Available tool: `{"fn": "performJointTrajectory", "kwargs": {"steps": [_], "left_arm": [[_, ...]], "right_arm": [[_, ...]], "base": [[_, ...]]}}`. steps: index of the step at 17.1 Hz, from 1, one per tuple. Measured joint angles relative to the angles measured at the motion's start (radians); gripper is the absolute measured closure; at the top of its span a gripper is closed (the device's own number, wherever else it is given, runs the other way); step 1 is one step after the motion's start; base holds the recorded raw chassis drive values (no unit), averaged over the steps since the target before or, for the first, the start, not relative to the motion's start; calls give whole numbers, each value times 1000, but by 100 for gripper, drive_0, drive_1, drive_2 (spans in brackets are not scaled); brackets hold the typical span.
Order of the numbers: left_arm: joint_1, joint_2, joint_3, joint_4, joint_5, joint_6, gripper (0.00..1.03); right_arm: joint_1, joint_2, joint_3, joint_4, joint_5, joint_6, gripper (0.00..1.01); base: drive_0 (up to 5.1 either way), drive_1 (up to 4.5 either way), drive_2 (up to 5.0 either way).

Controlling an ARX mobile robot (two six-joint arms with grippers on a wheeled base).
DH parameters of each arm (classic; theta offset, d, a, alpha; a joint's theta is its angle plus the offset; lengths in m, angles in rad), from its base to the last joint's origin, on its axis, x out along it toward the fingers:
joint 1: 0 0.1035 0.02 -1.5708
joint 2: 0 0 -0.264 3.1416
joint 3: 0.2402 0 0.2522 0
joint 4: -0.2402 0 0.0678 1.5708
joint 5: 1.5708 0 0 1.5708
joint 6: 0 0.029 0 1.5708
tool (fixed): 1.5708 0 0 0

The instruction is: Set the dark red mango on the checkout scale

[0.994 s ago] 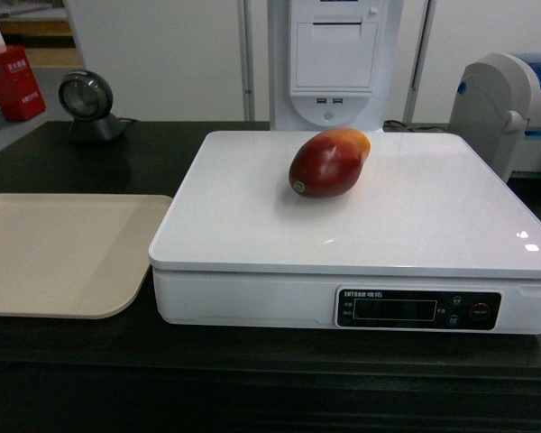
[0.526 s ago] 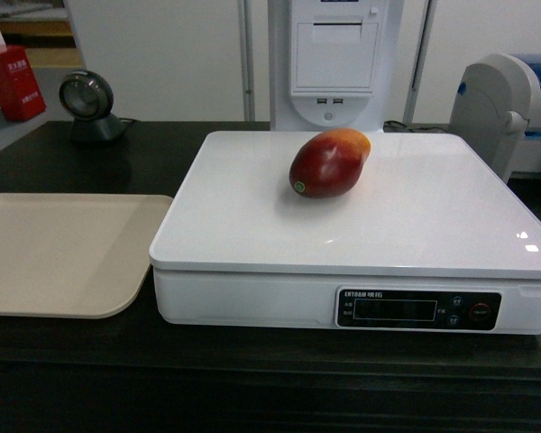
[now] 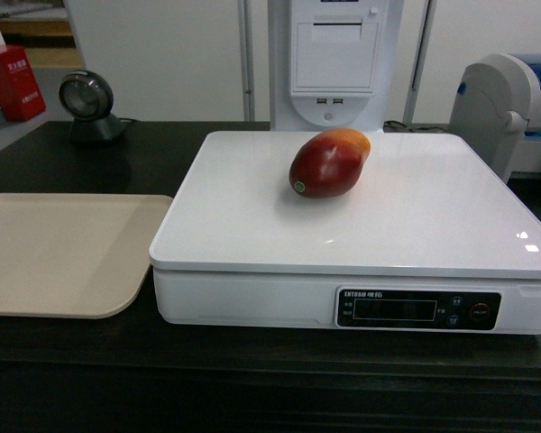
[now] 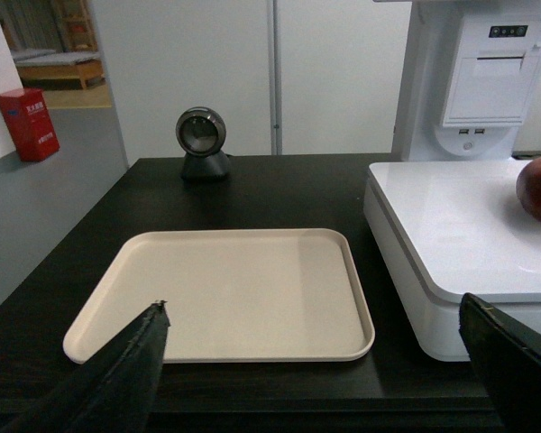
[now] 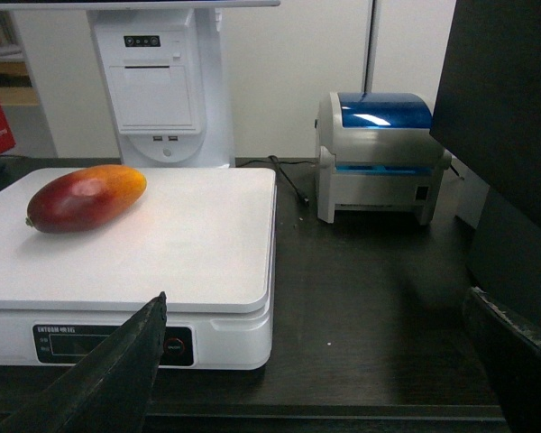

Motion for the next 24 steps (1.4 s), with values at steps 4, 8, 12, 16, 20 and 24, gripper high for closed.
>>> {"fn": "performJointTrajectory", "kwargs": {"steps": [4, 8, 12, 16, 20, 24], "left_arm": [[0, 0, 0, 0, 0, 0, 5], [0, 0, 0, 0, 0, 0, 5], [0, 0, 0, 0, 0, 0, 5], [0, 0, 0, 1, 0, 0, 5], [0, 0, 0, 3, 0, 0, 5], [0, 0, 0, 0, 0, 0, 5]], "right_arm": [[0, 0, 0, 0, 0, 0, 3], [0, 0, 0, 0, 0, 0, 3], [0, 0, 0, 0, 0, 0, 3], [0, 0, 0, 0, 0, 0, 3], [0, 0, 0, 3, 0, 0, 3], [0, 0, 0, 0, 0, 0, 3]], "base": [[0, 0, 0], [0, 0, 0], [0, 0, 0], [0, 0, 0], [0, 0, 0], [0, 0, 0]]}}
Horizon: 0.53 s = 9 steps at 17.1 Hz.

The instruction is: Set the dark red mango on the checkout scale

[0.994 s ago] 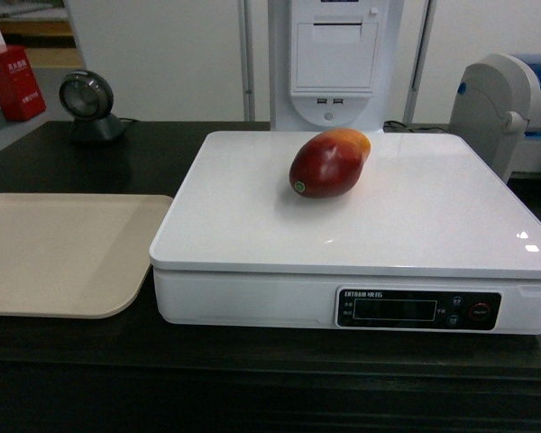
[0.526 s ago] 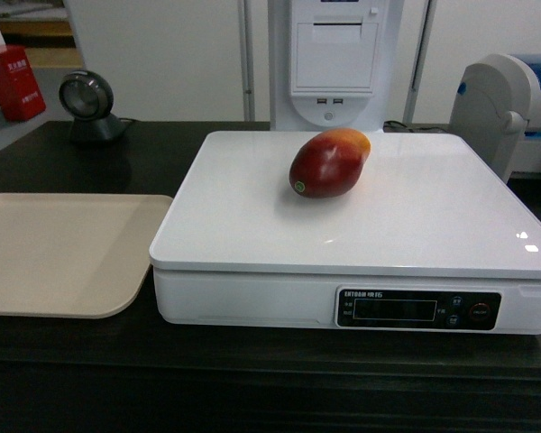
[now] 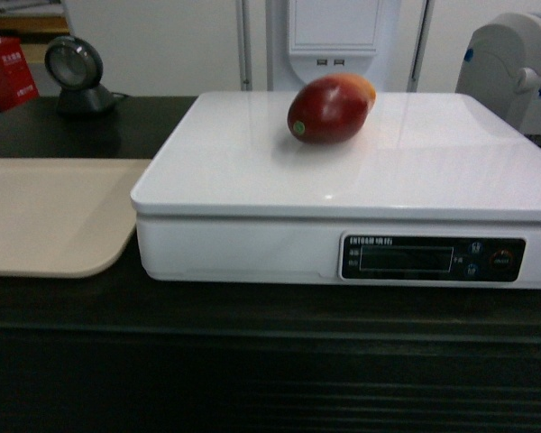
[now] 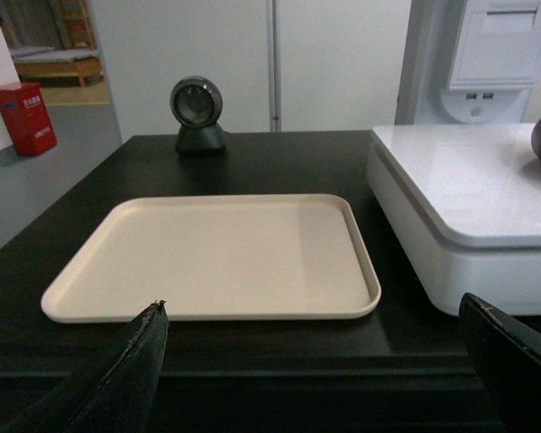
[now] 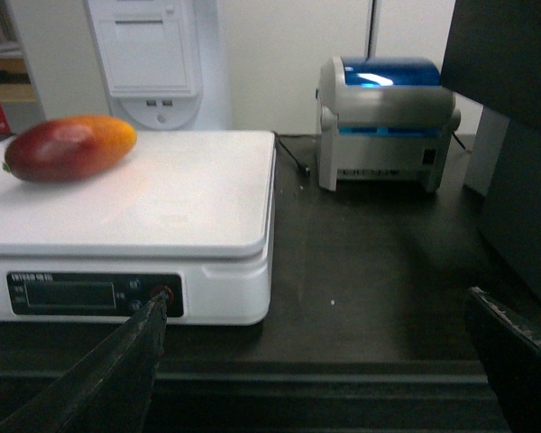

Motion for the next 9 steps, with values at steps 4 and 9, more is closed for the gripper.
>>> {"fn": "performJointTrajectory", "kwargs": {"steps": [4, 9], "left_arm": [[0, 0, 0, -1, 0, 0, 5], [0, 0, 0, -1, 0, 0, 5]], "right_arm": [[0, 0, 0, -2, 0, 0, 3], [0, 0, 0, 0, 0, 0, 3]], "base": [[0, 0, 0], [0, 0, 0]]}}
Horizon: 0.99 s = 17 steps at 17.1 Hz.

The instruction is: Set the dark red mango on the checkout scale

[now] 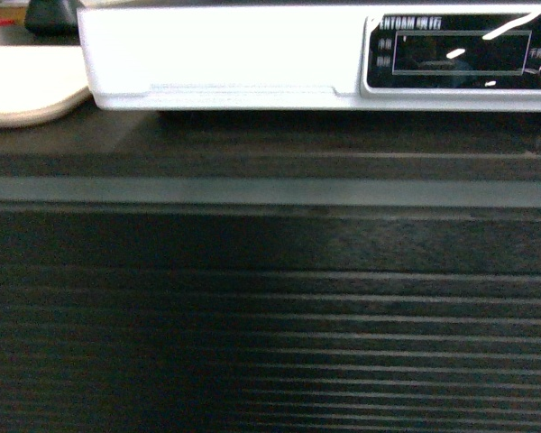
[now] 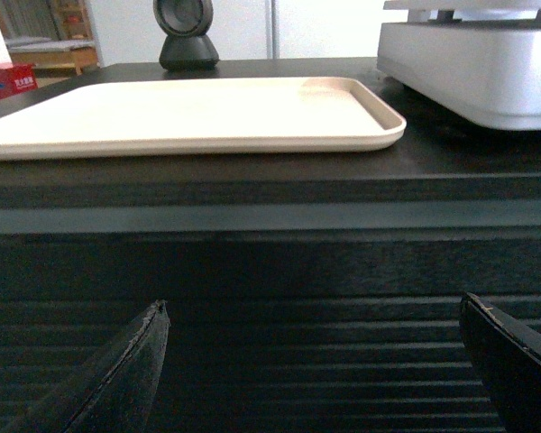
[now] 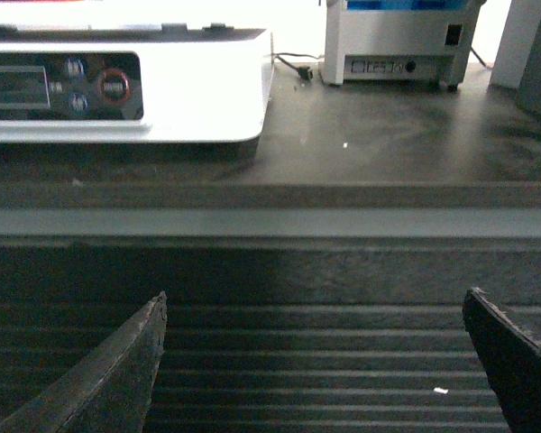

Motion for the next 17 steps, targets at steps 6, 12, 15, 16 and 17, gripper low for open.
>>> {"fn": "performJointTrajectory", "kwargs": {"steps": [6, 12, 15, 16, 17], "left_arm": [[0, 0, 0, 1, 0, 0, 5], [0, 0, 0, -3, 0, 0, 5], [0, 0, 0, -2, 0, 0, 5], [0, 0, 0, -2, 0, 0, 5], [0, 0, 0, -2, 0, 0, 5]], "right_arm": [[0, 0, 0, 0, 0, 0, 3], [0, 0, 0, -2, 0, 0, 3], [0, 0, 0, -2, 0, 0, 3], [0, 0, 0, -2, 0, 0, 3], [0, 0, 0, -2, 0, 0, 3]], "base": [[0, 0, 0], [0, 0, 0], [0, 0, 0], [0, 0, 0], [0, 0, 0]]}}
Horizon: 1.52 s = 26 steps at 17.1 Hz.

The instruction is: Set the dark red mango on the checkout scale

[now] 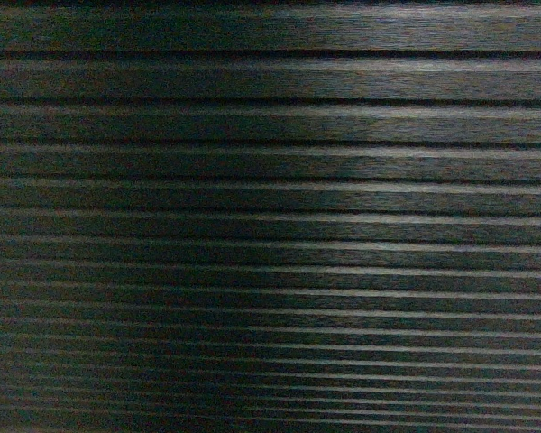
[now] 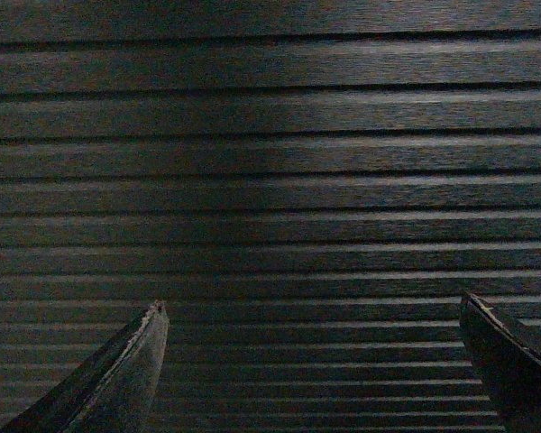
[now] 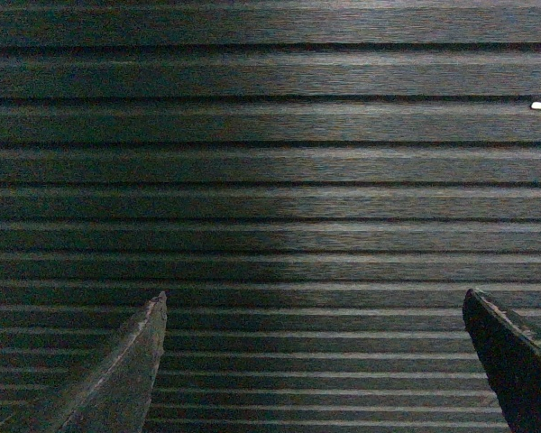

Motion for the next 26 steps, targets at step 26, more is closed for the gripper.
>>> {"fn": "performJointTrajectory", "kwargs": {"steps": [26], "left_arm": [[0, 0, 0, 1, 0, 0, 5]], "right_arm": [[0, 0, 0, 0, 0, 0, 3]], "base": [[0, 0, 0]]}}
